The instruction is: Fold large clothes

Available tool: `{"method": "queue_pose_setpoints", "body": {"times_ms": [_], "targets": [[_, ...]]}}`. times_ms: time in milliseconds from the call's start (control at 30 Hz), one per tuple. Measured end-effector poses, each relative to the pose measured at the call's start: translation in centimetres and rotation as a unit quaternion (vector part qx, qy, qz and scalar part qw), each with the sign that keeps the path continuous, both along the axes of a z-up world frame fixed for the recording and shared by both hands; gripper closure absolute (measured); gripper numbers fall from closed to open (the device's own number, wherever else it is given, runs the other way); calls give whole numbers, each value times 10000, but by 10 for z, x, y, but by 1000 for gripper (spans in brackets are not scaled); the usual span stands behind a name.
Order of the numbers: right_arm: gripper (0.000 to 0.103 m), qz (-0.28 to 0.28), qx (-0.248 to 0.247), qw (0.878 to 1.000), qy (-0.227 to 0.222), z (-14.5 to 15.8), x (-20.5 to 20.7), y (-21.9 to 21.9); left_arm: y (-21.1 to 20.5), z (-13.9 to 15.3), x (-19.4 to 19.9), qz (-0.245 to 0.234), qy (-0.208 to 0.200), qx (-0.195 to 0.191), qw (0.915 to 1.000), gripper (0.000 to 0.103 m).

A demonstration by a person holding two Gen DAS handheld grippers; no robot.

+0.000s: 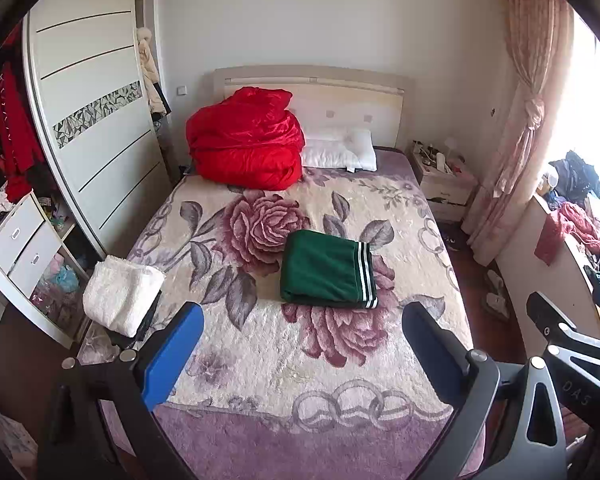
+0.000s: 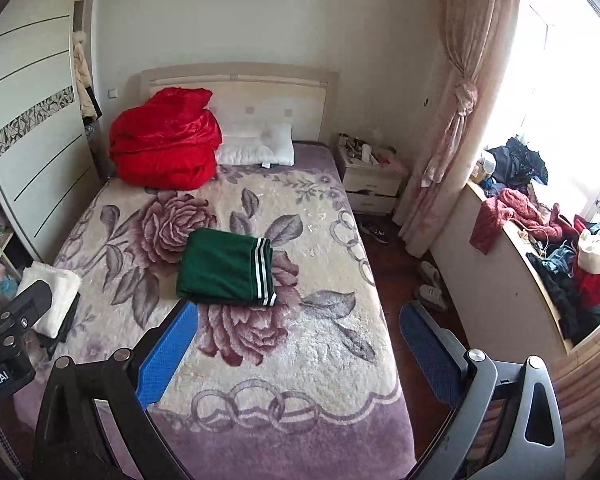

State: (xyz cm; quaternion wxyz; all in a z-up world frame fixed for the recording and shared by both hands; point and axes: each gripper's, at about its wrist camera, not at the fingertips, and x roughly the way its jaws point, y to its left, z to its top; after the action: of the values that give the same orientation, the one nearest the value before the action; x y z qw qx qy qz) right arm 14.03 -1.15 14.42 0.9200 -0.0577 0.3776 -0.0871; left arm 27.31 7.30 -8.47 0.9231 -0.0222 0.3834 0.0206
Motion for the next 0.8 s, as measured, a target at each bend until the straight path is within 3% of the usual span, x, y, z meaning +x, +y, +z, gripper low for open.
{"method": "queue_pose_setpoints", "body": {"times_ms": [800], "targets": [[0, 215, 165, 9996, -83, 24, 7, -4, 0, 7, -7, 18, -111, 111, 9999, 1]]}}
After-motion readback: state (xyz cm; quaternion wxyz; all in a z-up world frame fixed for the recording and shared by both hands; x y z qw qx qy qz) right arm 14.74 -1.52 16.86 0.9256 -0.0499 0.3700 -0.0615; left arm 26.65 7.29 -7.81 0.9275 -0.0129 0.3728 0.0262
